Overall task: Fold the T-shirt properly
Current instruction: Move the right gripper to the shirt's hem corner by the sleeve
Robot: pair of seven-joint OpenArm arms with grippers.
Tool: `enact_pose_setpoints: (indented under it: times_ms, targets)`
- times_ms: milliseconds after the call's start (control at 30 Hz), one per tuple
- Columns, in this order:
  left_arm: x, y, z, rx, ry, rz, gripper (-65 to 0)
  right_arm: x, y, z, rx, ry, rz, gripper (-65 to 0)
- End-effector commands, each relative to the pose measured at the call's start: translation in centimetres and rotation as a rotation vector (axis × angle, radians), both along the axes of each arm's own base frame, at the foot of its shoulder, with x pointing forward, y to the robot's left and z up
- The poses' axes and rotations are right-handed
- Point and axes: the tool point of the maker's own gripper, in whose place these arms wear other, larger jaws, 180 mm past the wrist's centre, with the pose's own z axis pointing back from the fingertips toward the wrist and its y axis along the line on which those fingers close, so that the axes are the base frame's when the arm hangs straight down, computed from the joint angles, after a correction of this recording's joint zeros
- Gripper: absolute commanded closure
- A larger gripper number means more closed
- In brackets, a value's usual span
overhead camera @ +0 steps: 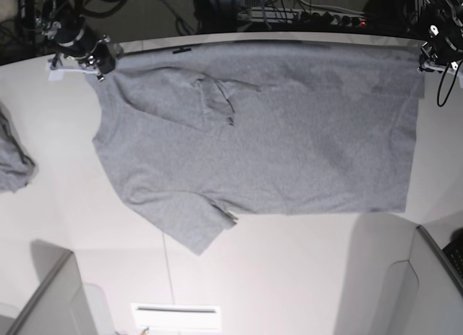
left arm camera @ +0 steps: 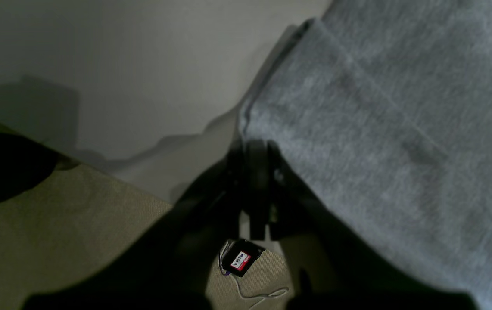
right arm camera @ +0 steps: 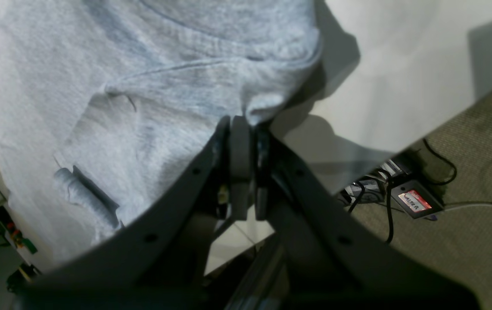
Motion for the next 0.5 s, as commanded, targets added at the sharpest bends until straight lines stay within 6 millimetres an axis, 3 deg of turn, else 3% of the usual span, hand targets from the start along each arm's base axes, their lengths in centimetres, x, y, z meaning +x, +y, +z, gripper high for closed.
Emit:
enact_pose_setpoints:
  times_ms: [0,300,400,467]
  targets:
    - [0.6,1.0,1.2,0.039,-0.026,-0.005,0.0,0.1,-0.4,0.5,-0.019,-0.014,0.005,0.0]
    - [0.4,1.0,1.1,0.036,-0.02,-0.005,0.0,0.0,-0.7,0.6,-0.022,-0.017,-0.002,-0.8]
    - [0.3,1.0,1.1,0.038,-0.019,-0.005,0.0,0.3,-0.6,1.2,-0.032,-0.035,0.004,-21.2]
    - [0.3,1.0,1.1,0.037,-0.019,-0.004,-10.4,0.4,-0.6,1.7,-0.04,-0.048,0.009,-24.6]
